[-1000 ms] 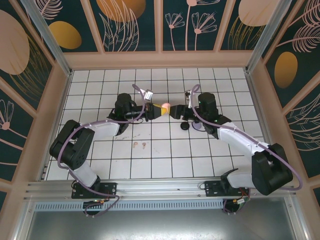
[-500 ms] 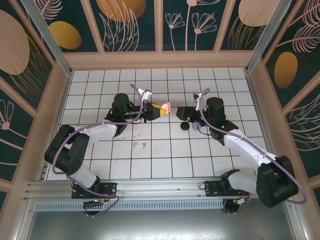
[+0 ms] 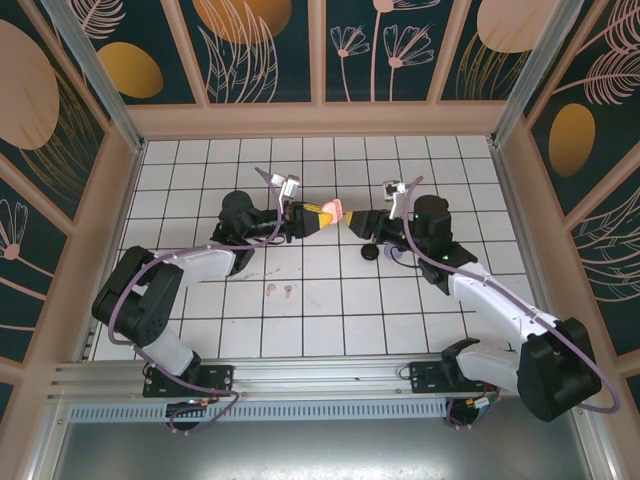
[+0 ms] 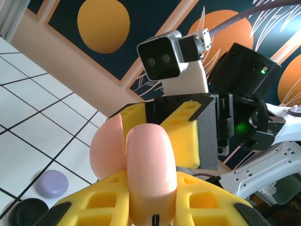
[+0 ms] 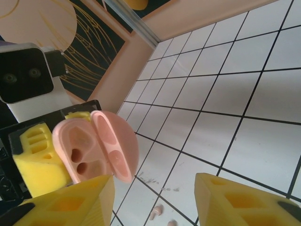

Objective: Insert the wireless bluetooth earbuds into the charging case

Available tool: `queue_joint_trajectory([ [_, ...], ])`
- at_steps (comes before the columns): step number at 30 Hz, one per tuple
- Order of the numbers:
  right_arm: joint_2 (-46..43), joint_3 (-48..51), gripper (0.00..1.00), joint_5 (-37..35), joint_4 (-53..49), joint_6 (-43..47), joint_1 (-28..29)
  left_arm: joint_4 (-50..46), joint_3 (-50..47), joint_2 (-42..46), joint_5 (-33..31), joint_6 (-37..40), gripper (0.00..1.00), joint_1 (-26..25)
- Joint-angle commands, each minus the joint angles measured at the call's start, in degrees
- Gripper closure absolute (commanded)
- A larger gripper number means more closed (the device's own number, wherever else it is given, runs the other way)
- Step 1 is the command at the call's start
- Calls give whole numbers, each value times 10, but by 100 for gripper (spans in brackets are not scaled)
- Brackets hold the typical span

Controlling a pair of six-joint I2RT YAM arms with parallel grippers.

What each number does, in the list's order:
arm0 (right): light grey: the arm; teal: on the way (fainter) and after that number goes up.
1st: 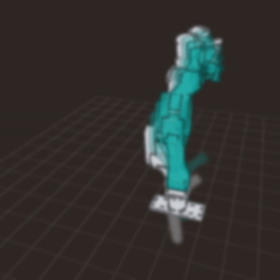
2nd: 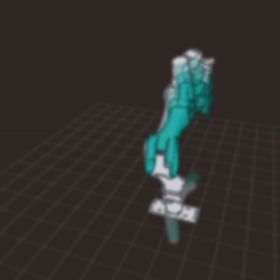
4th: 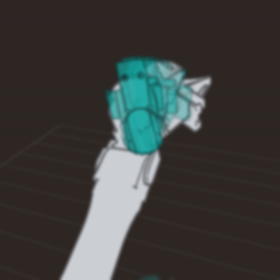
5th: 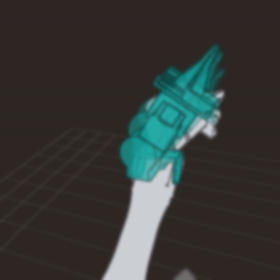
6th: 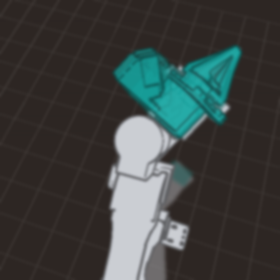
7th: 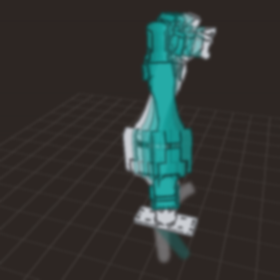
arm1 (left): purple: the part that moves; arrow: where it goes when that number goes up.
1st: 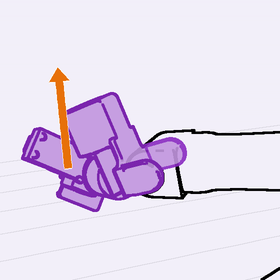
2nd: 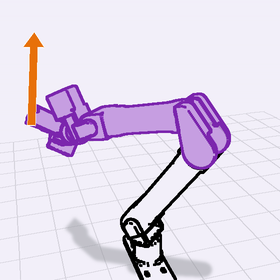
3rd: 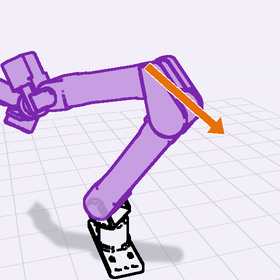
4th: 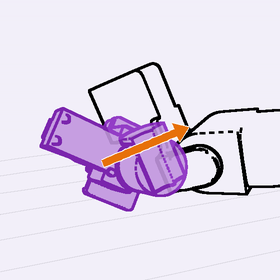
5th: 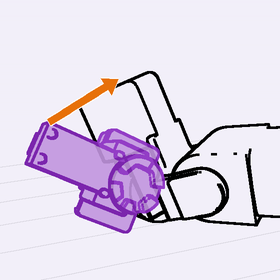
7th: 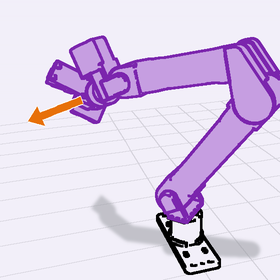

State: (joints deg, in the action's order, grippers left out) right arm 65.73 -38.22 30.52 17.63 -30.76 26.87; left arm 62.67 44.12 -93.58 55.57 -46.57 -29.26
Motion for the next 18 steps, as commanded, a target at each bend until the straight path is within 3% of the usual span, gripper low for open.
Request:
queue_joint_trajectory([
  [1, 12, -24, 52, 6, 29, -4, 10, 50, -3, -7, 13, -21, 100, -3],
  [18, 55, -62, 61, -19, 12, 11, 26, 54, -5, -9, 17, -23, 100, -3],
])
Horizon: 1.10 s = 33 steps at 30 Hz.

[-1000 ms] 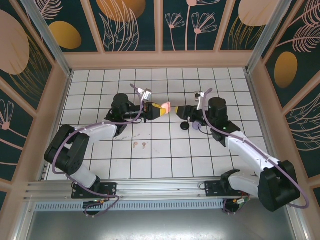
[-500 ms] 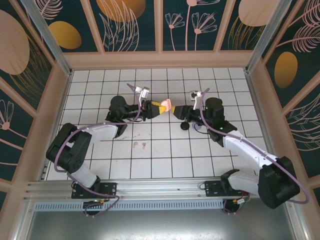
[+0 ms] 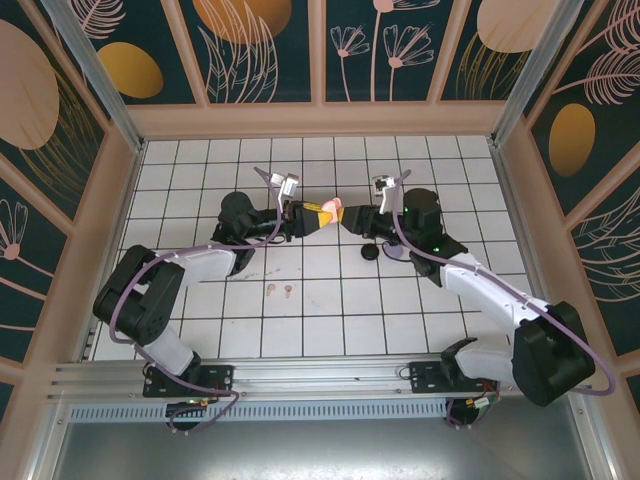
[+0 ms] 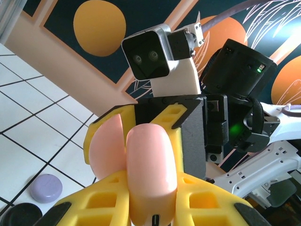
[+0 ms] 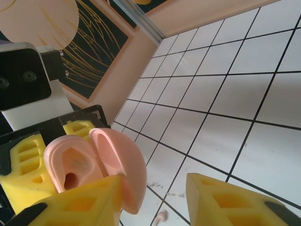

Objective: Insert the wireless bluetooth earbuds into the charging case

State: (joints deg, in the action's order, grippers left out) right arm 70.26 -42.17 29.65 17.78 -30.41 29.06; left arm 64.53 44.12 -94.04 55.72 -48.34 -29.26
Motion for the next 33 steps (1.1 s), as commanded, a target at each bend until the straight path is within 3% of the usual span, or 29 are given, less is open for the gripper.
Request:
queue_joint_trajectory([
  [1, 13, -24, 62, -10, 9, 8, 4, 36, -5, -4, 15, -6, 100, -3],
  [15, 24, -44, 99, 10, 6, 11, 6, 36, -3, -11, 13, -9, 100, -4],
  [21, 19, -53, 100, 9, -6, 17, 10, 28, -1, -17, 3, -8, 99, -4],
  [33, 8, -62, 100, -48, -38, 25, 14, -39, -2, -11, -70, 28, 52, -4],
])
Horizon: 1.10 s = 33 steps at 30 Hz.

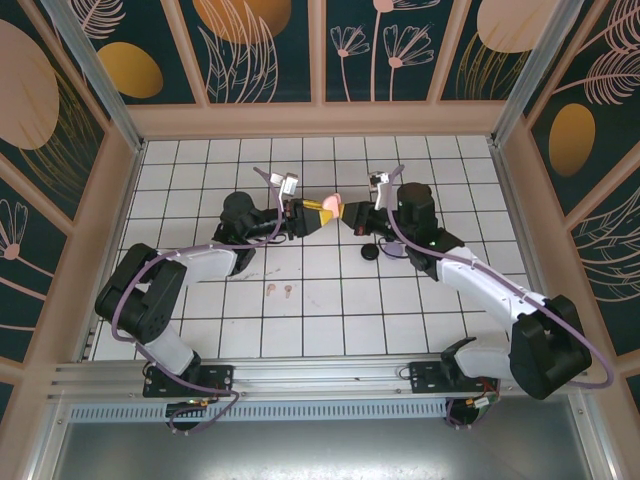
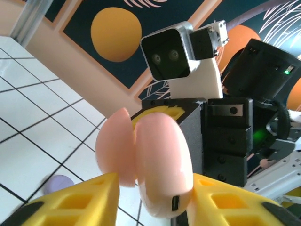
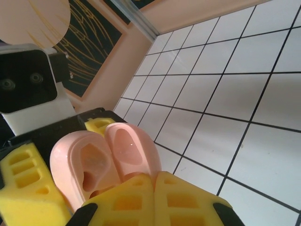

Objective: Insert the wireless bluetooth earbuds into the charging case

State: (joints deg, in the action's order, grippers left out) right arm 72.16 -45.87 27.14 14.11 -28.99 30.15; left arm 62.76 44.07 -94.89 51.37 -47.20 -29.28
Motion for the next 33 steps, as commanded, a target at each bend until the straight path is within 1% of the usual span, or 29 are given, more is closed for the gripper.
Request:
queue_joint_trajectory([
  [1, -10, -27, 100, -31, -8, 13, 3, -31, -1, 0, -36, 25, 49, -3],
  [5, -5, -34, 100, -54, -28, 24, 3, -48, -1, 4, -53, 37, 37, -3],
  [10, 3, -46, 100, -70, -43, 31, -6, -83, 0, 20, -63, 65, 26, -3],
  [13, 7, -53, 100, -74, -45, 31, -14, -116, 1, 33, -71, 89, 21, -3],
  [14, 9, -54, 100, -75, -44, 30, -17, -127, 1, 36, -75, 96, 17, -3],
  [17, 12, -61, 100, -72, -46, 29, -26, -159, 4, 44, -84, 118, 11, -1],
  [18, 12, -63, 100, -71, -46, 30, -29, -169, 4, 45, -86, 125, 6, -2],
  [19, 12, -64, 100, -71, -47, 30, -31, -179, 5, 45, -89, 131, 4, -1],
  [22, 12, -69, 100, -73, -52, 32, -40, -203, 5, 46, -94, 149, 1, 1],
  [27, 13, -72, 100, -68, -57, 32, -58, -220, -2, 50, -98, 164, 1, 6],
  [33, 15, -78, 100, -63, -74, 47, -72, -294, 18, 67, -105, 213, 1, 15],
])
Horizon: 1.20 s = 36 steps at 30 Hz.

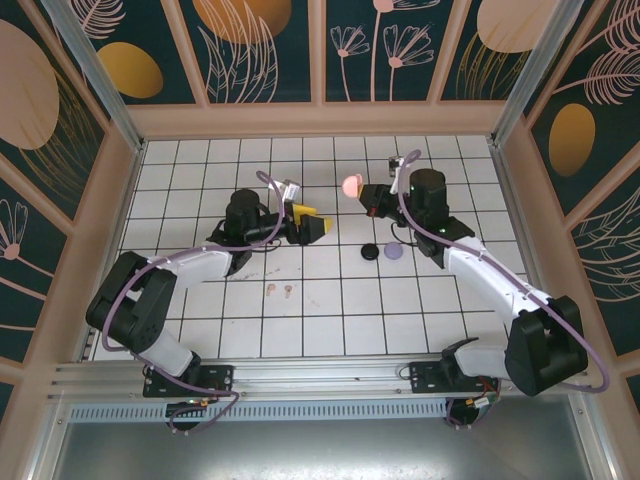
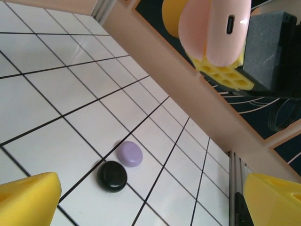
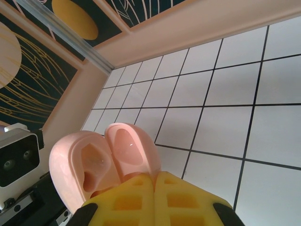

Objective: Insert the wireless bluetooth earbuds into the charging case

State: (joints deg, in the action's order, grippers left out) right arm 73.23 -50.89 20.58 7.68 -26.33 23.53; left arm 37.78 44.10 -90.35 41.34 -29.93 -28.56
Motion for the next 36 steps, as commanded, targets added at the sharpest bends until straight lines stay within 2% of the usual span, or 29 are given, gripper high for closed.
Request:
queue_joint_trajectory([
  [1, 5, -30, 100, 0, -18, 26, -7, -61, 26, 26, -5, 51, 1, 10],
  [11, 4, -50, 100, -19, -68, 77, -8, -225, 147, 25, 14, 152, 1, 32],
  [25, 5, -68, 100, -17, -110, 121, -7, -433, 329, -62, 88, 281, 2, 44],
  [31, 13, -89, 100, -4, -144, 169, 2, -513, 374, -106, 135, 329, 6, 45],
  [36, 50, -136, 100, -33, -213, 238, 36, -595, 423, -137, 172, 381, 13, 44],
])
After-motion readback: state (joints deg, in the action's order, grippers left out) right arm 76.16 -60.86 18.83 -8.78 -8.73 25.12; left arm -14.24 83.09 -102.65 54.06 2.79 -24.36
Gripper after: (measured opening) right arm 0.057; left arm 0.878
